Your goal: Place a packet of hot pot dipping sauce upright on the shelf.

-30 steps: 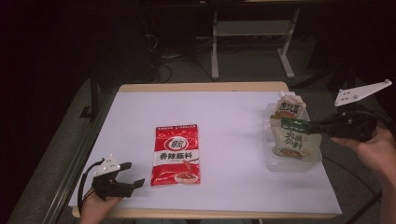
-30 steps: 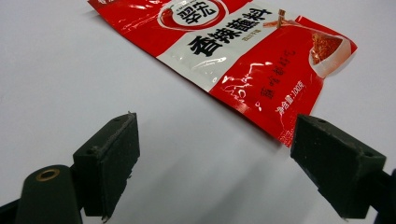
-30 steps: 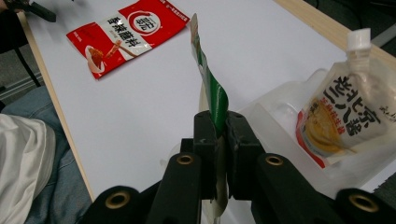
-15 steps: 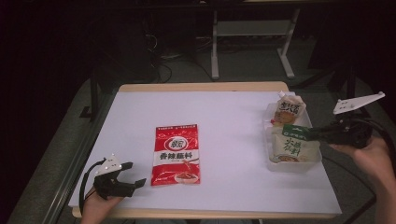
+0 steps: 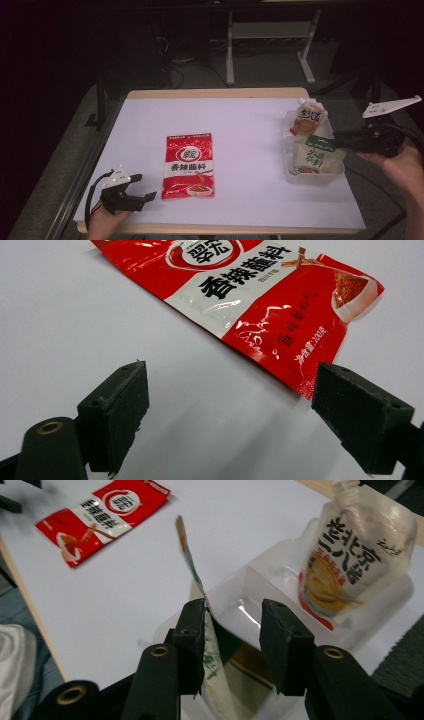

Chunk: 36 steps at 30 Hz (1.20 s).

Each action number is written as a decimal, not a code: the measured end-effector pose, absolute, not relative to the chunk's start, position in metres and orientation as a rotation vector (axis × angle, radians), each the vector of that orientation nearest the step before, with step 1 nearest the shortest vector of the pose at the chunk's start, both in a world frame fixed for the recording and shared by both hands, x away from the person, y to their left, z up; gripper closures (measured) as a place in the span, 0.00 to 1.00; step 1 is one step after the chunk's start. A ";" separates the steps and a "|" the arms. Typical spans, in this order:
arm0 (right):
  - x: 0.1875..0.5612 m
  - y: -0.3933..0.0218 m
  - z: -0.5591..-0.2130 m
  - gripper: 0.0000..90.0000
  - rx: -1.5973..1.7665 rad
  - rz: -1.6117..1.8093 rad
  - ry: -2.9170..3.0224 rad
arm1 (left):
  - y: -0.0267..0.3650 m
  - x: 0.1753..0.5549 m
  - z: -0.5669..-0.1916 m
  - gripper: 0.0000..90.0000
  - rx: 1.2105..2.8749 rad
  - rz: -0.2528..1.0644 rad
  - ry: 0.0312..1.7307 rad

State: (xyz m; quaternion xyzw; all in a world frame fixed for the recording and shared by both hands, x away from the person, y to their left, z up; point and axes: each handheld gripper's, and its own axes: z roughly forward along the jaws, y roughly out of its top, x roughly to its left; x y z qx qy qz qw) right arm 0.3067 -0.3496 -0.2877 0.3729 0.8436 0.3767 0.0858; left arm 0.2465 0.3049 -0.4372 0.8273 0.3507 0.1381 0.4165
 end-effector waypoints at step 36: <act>0.328 -0.269 -0.278 0.59 0.911 1.143 2.589 | 0.306 0.246 -0.436 0.17 2.070 0.350 0.870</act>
